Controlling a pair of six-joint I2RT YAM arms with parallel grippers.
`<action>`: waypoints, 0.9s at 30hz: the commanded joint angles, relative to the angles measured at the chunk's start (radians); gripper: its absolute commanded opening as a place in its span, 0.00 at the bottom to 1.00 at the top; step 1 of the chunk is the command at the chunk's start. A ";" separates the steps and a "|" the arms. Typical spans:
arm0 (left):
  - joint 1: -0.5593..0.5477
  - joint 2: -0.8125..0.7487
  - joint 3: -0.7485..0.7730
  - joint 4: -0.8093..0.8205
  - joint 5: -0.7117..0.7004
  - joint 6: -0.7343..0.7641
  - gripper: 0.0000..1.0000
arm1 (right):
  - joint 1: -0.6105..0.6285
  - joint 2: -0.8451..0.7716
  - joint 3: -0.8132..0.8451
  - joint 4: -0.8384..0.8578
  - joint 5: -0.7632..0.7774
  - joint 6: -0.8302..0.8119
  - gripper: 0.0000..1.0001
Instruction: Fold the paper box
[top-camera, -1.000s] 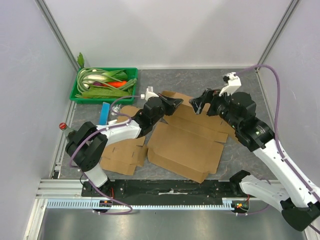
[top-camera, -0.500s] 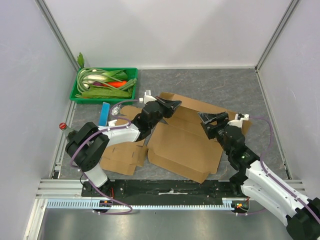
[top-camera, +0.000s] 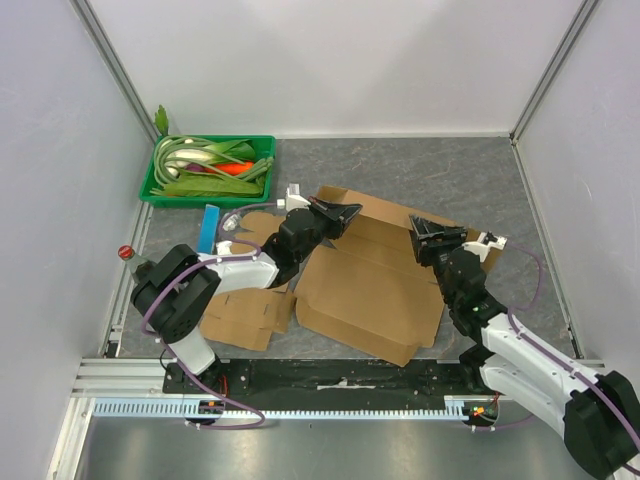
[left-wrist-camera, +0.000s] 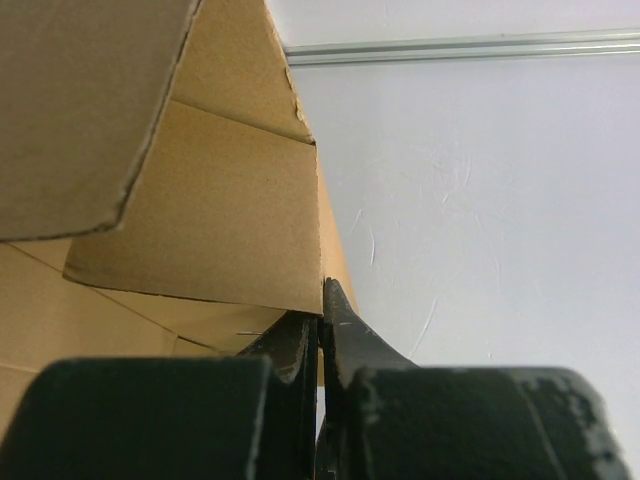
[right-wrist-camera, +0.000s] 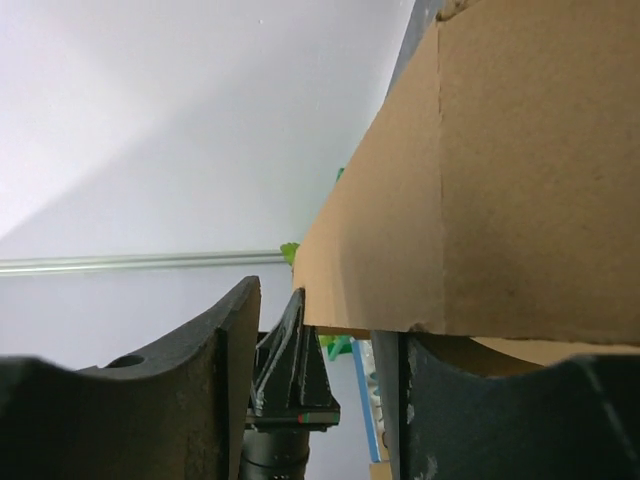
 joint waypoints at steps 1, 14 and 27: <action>-0.002 0.004 -0.012 0.022 -0.014 -0.004 0.02 | -0.005 0.017 0.030 0.063 0.107 0.030 0.51; 0.036 -0.083 -0.041 -0.025 0.159 0.249 0.47 | -0.003 0.081 0.012 0.106 0.156 0.107 0.00; 0.047 -0.441 -0.163 -0.401 -0.058 1.087 0.79 | -0.003 0.071 0.009 0.069 0.151 0.119 0.00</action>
